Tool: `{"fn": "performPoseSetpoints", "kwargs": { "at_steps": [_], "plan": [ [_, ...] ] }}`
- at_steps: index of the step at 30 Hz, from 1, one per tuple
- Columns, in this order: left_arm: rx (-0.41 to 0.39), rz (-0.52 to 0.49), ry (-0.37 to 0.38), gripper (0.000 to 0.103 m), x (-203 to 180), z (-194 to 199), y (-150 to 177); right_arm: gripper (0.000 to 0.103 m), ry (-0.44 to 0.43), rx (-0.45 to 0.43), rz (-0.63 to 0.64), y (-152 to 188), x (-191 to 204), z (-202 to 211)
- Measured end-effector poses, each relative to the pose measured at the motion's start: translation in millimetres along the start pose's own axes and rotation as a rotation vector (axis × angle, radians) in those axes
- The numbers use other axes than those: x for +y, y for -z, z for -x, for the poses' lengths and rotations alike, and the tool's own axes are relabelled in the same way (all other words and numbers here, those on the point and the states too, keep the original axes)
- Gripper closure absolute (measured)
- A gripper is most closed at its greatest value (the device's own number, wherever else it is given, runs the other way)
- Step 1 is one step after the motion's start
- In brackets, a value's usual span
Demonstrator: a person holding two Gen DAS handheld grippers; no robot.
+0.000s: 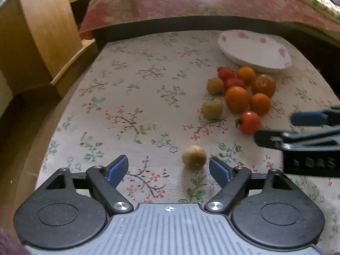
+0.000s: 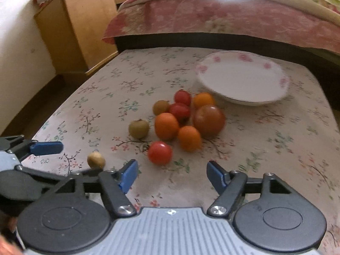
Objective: Organize fruits
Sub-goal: 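Grasp the small brown fruit with the left tool while the right tool grasps a red cherry tomato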
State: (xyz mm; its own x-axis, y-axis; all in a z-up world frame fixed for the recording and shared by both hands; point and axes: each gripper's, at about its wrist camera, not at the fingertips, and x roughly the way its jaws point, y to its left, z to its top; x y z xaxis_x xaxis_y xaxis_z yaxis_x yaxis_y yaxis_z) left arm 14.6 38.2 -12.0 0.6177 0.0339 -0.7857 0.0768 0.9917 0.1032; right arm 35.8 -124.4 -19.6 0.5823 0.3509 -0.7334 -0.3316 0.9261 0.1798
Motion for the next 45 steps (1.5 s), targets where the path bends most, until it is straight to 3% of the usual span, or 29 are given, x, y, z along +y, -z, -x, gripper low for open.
{"fn": "performPoseSetpoints", "kwargs": {
  "at_steps": [6, 9, 16, 19, 29, 38, 45],
  "plan": [
    [-0.019, -0.047, 0.011, 0.017, -7, -2, 1, 0.053, -0.047, 0.026, 0.037, -4, 6, -18],
    [-0.010, -0.037, 0.042, 0.027, -5, -7, 0, 0.057, -0.071, 0.024, 0.040, -6, 6, -23],
    [-0.006, -0.031, 0.075, 0.036, -4, -12, -1, 0.068, -0.090, 0.017, 0.079, -9, 9, -26],
    [-0.010, -0.031, 0.097, 0.046, -3, -12, -1, 0.073, -0.090, 0.019, 0.084, -9, 9, -26],
    [-0.013, -0.060, 0.130, 0.062, -7, -12, -2, 0.073, -0.100, 0.038, 0.063, -7, 3, -20],
    [-0.006, -0.087, 0.167, 0.070, -15, -9, 1, 0.073, -0.075, 0.057, 0.066, 1, -3, -7],
    [-0.022, -0.082, 0.166, 0.065, -17, -12, -2, 0.073, -0.035, 0.087, 0.094, 9, -12, 1]
  ]
}}
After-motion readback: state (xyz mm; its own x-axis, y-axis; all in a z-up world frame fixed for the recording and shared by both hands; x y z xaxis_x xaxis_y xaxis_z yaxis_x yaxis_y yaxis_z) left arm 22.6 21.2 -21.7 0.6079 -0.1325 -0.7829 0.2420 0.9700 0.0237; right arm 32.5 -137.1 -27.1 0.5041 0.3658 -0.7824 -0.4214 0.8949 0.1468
